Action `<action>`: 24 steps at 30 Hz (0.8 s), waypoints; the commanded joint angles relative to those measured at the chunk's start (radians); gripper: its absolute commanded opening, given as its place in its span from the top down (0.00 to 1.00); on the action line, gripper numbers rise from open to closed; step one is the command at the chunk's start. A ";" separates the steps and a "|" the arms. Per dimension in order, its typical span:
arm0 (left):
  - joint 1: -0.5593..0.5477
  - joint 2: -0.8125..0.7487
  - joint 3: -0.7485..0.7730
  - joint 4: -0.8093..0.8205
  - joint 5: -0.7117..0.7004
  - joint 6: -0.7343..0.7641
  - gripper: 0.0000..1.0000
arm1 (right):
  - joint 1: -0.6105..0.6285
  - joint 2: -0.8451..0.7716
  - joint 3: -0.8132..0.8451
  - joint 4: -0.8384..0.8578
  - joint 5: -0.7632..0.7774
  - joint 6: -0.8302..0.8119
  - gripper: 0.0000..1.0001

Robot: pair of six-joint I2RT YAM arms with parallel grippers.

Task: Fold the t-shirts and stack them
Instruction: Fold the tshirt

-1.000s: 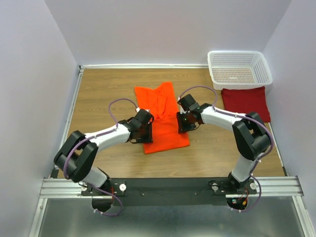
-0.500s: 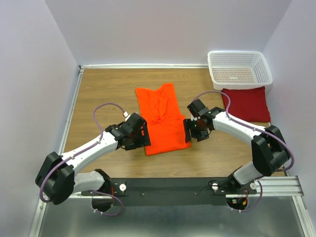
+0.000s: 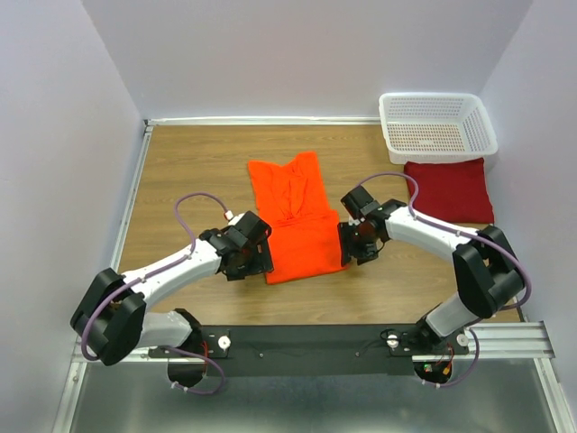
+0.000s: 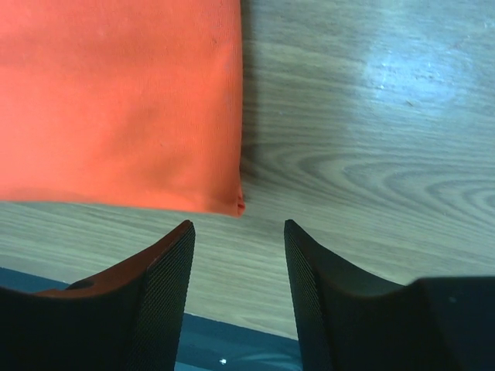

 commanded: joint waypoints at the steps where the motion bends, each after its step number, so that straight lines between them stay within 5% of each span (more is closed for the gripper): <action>1: -0.014 0.026 0.014 0.024 -0.042 -0.030 0.20 | 0.007 0.035 -0.023 0.052 -0.018 0.025 0.43; 13: -0.059 0.090 0.016 0.040 -0.052 -0.063 0.25 | 0.067 0.129 -0.092 0.121 0.103 0.044 0.50; 18: -0.086 0.104 0.008 0.045 -0.049 -0.084 0.25 | 0.081 0.152 -0.126 0.133 0.129 0.062 0.63; 24: -0.096 0.102 0.016 0.037 -0.063 -0.118 0.25 | 0.084 0.161 -0.135 0.138 0.127 0.053 0.88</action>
